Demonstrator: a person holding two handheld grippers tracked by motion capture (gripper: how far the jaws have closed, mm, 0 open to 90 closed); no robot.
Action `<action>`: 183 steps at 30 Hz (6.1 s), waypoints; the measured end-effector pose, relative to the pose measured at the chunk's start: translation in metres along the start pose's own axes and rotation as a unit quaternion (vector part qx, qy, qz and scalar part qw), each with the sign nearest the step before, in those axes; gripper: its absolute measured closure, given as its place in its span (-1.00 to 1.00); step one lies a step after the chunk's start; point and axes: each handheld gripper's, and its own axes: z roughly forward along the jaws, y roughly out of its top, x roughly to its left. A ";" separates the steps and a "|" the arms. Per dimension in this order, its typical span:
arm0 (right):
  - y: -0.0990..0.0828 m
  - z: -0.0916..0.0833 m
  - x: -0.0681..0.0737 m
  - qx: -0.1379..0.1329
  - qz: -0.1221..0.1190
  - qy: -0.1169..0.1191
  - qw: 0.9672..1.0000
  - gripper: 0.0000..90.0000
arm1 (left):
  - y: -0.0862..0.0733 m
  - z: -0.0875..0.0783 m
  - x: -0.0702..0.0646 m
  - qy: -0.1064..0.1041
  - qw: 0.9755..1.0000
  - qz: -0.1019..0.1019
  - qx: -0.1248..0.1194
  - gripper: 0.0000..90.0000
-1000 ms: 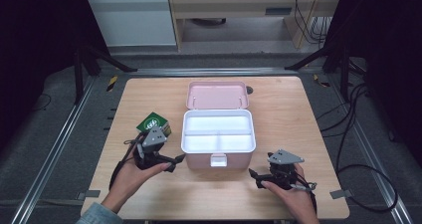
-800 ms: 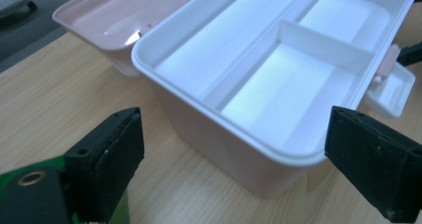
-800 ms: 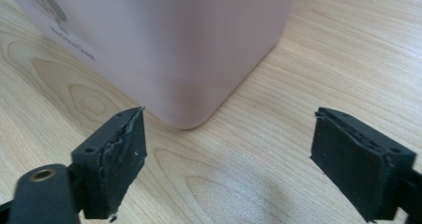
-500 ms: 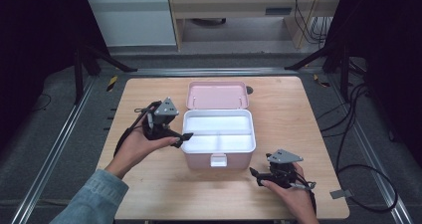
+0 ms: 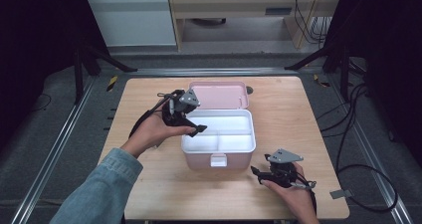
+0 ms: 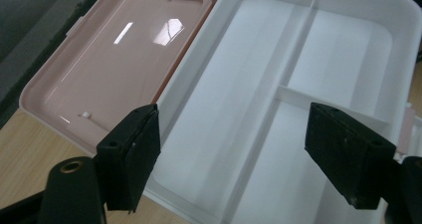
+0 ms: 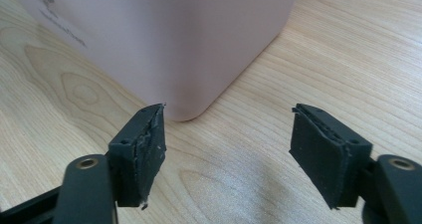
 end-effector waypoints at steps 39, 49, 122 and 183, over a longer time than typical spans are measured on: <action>-0.009 -0.008 0.000 0.006 -0.020 0.013 1.000 0.29 | 0.023 0.057 -0.002 -0.104 0.985 0.090 0.108 0.53; -0.009 -0.008 0.000 0.006 -0.020 0.015 1.000 0.32 | 0.024 0.064 -0.003 -0.117 0.983 0.089 0.114 0.59; -0.014 -0.014 -0.005 0.004 -0.003 0.010 1.000 0.41 | 0.035 0.053 0.006 -0.159 0.971 0.147 0.105 0.99; -0.012 -0.012 -0.014 0.002 0.013 -0.005 1.000 0.41 | -0.082 -0.136 0.056 -0.006 1.000 0.017 0.008 0.99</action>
